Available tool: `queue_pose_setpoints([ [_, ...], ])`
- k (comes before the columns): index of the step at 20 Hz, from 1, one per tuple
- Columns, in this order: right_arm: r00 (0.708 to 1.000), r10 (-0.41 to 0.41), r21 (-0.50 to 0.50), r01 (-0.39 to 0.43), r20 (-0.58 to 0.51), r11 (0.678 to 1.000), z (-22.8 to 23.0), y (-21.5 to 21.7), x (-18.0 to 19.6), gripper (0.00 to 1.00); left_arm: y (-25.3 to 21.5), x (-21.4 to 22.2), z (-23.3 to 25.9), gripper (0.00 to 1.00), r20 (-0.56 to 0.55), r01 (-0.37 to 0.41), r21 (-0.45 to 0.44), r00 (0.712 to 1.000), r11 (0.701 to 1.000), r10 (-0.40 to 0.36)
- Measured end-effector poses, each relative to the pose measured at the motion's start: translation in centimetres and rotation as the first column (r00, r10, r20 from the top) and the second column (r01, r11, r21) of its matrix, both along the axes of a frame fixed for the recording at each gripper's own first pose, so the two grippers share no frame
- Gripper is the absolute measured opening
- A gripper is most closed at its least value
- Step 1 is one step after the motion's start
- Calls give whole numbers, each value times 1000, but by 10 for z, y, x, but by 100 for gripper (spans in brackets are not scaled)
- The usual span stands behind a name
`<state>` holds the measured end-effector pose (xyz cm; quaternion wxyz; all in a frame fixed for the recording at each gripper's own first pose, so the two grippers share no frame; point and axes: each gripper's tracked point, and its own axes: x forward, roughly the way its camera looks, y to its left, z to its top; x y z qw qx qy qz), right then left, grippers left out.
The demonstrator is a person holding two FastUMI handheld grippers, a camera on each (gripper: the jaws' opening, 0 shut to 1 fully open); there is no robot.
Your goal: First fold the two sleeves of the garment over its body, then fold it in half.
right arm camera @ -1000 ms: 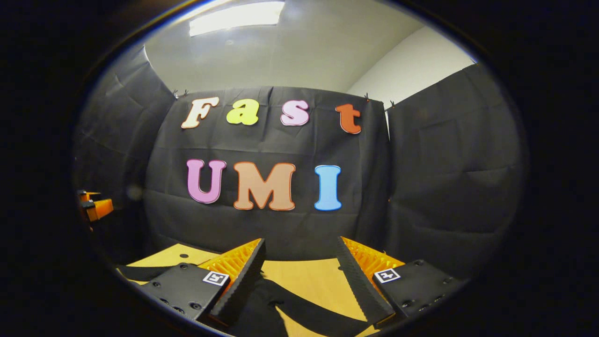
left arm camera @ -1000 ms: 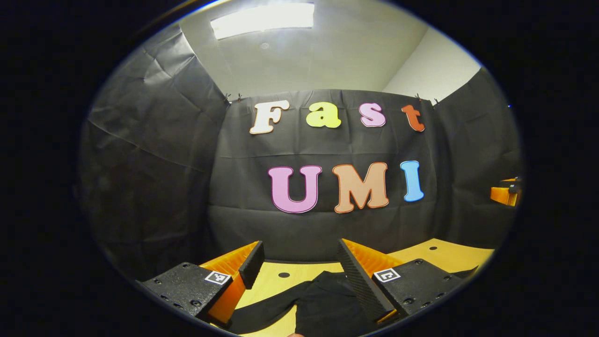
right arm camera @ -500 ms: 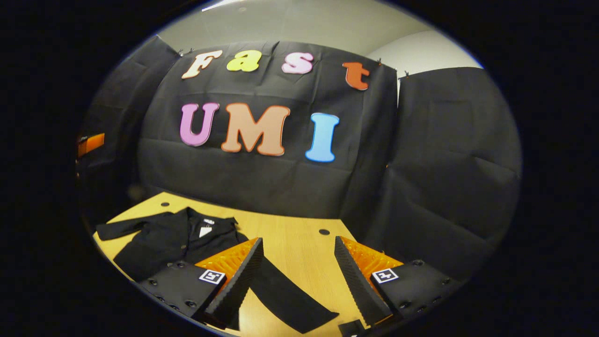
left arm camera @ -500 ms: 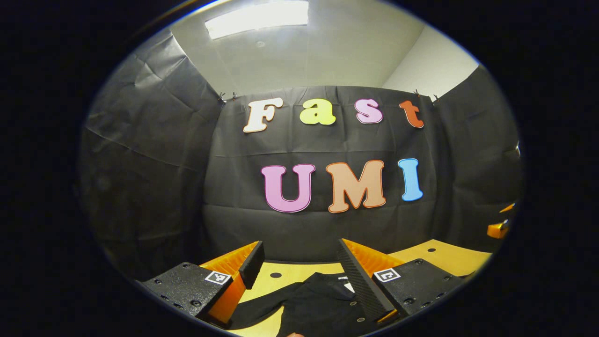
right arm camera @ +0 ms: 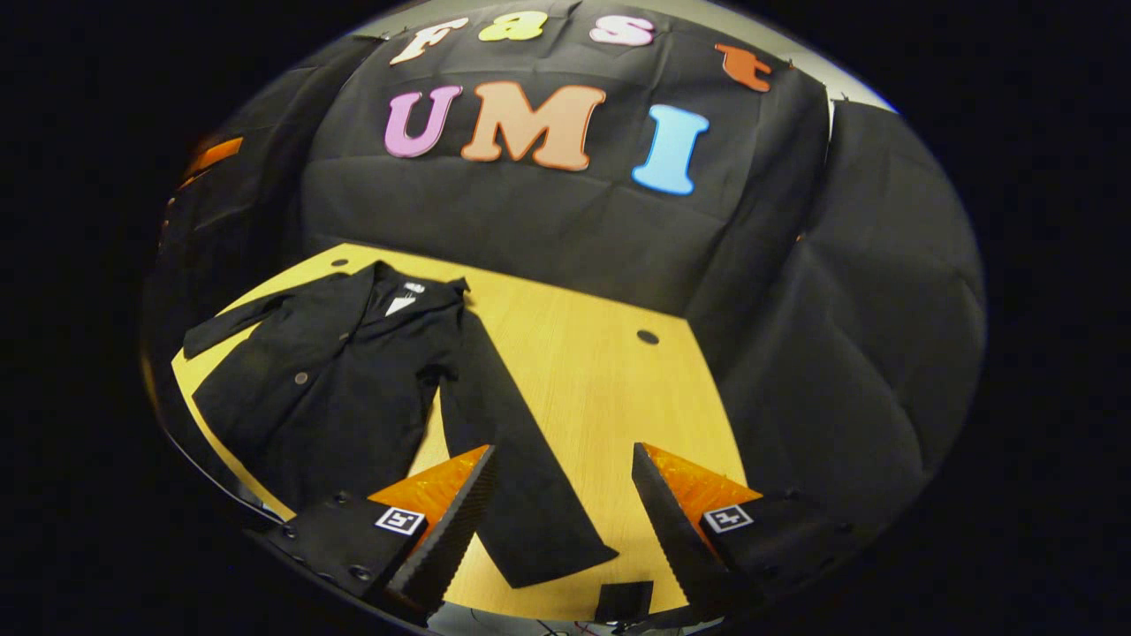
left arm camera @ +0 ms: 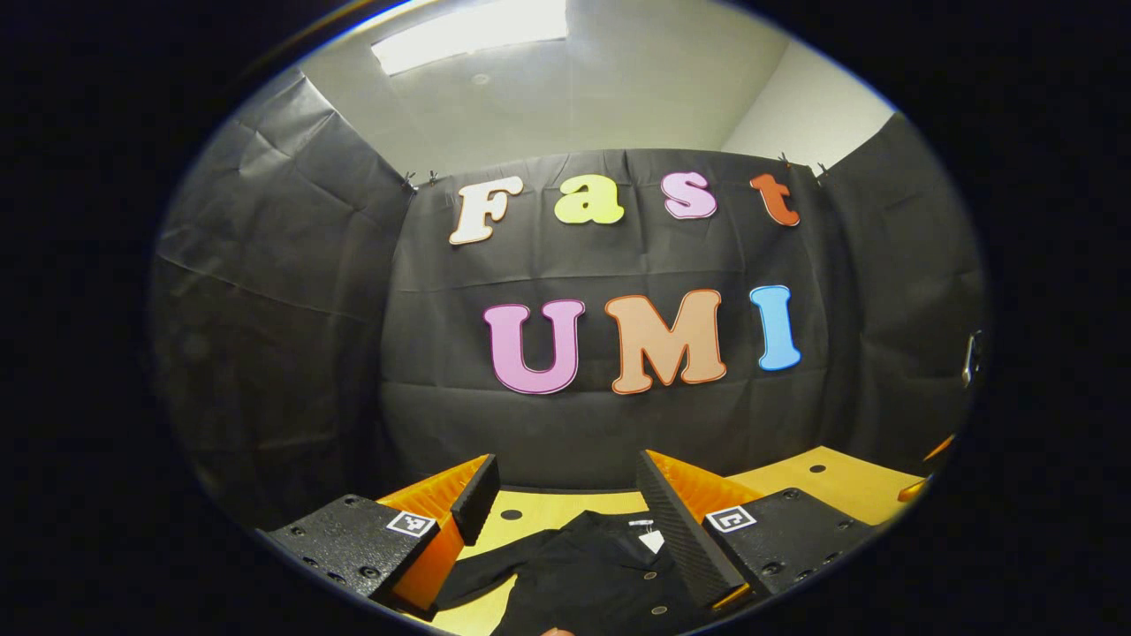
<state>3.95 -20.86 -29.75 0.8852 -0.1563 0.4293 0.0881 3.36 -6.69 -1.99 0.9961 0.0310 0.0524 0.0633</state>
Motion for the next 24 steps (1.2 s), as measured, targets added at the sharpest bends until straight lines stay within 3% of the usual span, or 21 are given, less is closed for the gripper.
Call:
queue_pose_setpoints([
  [5,970,2,-29,-10,-241,1000,-68,-37,-20,100,-14,6,-7,99,-27,-27,31,999,999,28],
  [6,958,0,-25,-7,-285,1000,-80,-41,-24,99,-17,6,-10,95,-36,-32,37,999,999,34],
  [7,944,-1,-19,-6,-330,1000,-90,-44,-29,100,-20,7,-11,91,-44,-38,44,998,998,40],
  [8,927,-2,-16,-4,-374,1000,-99,-48,-32,100,-22,8,-12,99,-50,-45,51,998,998,47],
  [9,910,0,-15,-6,-414,1000,-106,-52,-34,100,-26,9,-13,99,-53,-50,57,997,997,53],
  [10,894,5,-20,-15,-448,1000,-110,-53,-37,99,-29,10,-15,94,-57,-53,60,997,997,57],
  [13,841,49,-36,-81,-539,996,-115,-48,-44,99,-45,14,-22,93,-73,-56,64,995,996,60],
  [21,812,137,35,-143,-567,989,-116,-38,-37,96,-76,25,-28,93,-82,-49,65,995,997,55],
  [22,804,172,45,-178,-569,983,-113,-32,-37,90,-80,25,-29,93,-87,-48,63,995,997,53],
  [24,793,238,76,-236,-561,969,-111,-18,-39,52,-83,25,-30,94,-91,-53,61,994,997,58],
])
